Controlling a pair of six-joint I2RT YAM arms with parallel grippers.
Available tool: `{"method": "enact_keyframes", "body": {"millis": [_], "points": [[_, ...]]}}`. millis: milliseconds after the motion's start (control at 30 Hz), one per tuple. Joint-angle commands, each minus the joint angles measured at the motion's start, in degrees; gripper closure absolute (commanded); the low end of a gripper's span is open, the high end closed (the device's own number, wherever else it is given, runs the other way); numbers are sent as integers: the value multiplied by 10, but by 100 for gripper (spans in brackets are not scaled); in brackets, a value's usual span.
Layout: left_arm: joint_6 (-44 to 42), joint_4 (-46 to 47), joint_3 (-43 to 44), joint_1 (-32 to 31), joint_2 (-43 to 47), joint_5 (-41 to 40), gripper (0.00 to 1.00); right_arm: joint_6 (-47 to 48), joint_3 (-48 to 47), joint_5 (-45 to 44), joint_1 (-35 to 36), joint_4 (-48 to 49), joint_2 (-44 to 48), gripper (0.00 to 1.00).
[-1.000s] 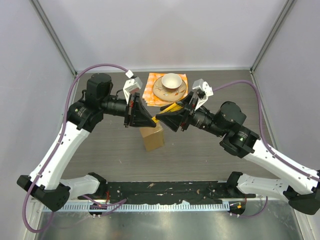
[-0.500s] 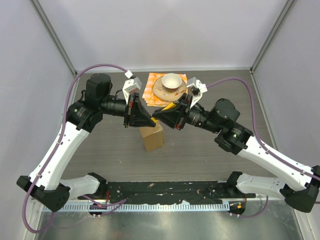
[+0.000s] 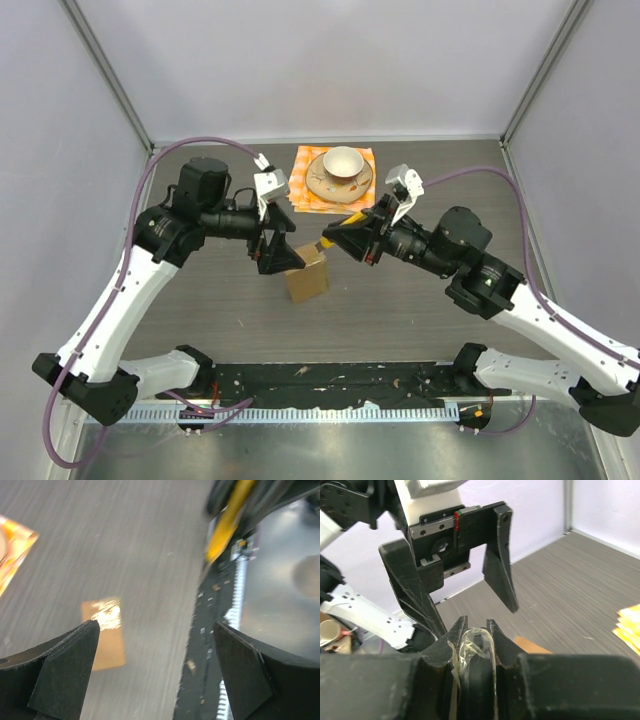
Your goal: Unpack the express box
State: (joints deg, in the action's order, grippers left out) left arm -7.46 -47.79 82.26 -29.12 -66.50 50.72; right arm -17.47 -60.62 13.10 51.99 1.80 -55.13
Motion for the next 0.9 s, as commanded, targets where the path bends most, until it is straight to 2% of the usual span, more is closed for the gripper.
{"method": "enact_keyframes", "body": {"millis": [0,67,300,567,867], "points": [[-121,-75,-24,-5,-27,-175,0,70,8,-99,-1,-86,43,99],[-137,-74,-46,-12,-39,-246,0,82,13,-127,0,-101,50,99],[-160,-44,-72,-67,-77,-335,0,95,39,-165,-1,-116,74,99],[-144,-23,-72,-88,-94,-344,0,89,53,-165,0,-119,87,99],[-153,-2,-111,-92,-85,-345,0,85,56,-158,-1,-120,86,99]]}}
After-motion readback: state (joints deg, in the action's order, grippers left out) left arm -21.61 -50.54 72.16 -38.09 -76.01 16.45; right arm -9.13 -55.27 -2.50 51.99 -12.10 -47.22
